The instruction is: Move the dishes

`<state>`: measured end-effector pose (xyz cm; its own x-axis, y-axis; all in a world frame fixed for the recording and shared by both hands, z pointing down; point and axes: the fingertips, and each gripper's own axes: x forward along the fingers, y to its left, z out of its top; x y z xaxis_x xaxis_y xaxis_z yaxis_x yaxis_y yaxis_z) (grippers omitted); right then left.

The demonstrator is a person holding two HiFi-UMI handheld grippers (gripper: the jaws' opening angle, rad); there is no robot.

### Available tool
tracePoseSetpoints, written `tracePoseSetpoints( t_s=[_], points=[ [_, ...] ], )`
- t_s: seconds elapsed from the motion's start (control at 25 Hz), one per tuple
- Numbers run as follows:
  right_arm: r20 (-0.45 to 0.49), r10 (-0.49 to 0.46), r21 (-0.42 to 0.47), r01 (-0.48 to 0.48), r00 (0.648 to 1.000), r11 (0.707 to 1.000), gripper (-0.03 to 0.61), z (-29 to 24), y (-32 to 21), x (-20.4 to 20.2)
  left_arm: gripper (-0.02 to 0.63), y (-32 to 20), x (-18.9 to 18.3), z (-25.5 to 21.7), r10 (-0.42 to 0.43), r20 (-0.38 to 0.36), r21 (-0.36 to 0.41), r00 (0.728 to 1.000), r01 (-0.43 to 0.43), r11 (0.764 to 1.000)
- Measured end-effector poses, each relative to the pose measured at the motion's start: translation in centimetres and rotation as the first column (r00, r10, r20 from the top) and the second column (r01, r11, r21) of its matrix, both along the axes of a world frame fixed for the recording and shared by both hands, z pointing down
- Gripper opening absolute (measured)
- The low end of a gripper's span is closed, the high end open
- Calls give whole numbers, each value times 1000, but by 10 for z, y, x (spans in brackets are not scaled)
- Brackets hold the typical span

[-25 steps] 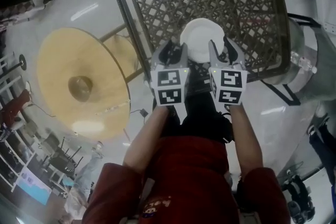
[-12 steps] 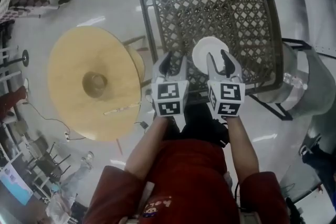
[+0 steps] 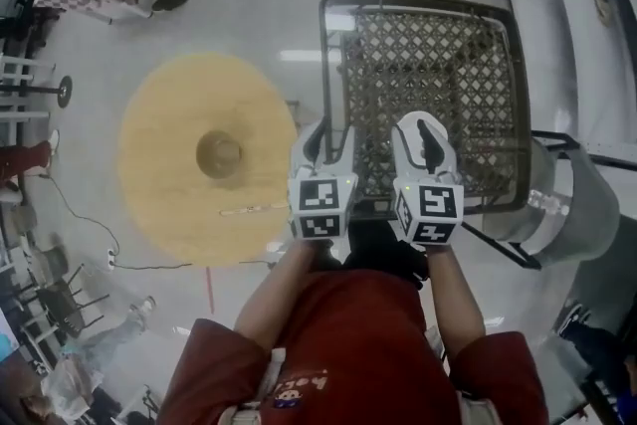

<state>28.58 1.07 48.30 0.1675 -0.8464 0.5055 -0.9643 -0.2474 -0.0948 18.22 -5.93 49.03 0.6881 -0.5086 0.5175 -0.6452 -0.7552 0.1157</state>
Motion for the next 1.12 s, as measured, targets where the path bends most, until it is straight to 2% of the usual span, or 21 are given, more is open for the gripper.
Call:
tracePoseSetpoints(
  t_s=[0.28, 0.56, 0.72, 0.88, 1.12],
  points=[
    [-47, -104, 94, 108, 993, 990, 166, -52, -37, -50, 175, -26, -55, -55, -76, -67, 100, 995, 82, 992],
    [-83, -201, 195, 214, 976, 957, 166, -102, -69, -113, 175, -46, -128, -101, -168, -115, 211, 979, 189, 959],
    [-98, -267, 233, 283, 959, 930, 166, -124, -86, -150, 176, -62, -181, -130, -241, -132, 293, 962, 270, 917],
    [-115, -332, 263, 351, 936, 899, 166, -142, -103, -188, 175, -71, -232, -158, -311, -158, 376, 937, 348, 859],
    [-126, -412, 306, 430, 903, 849, 166, -156, -121, -247, 175, -66, -300, -180, -378, -204, 450, 903, 430, 783]
  ],
)
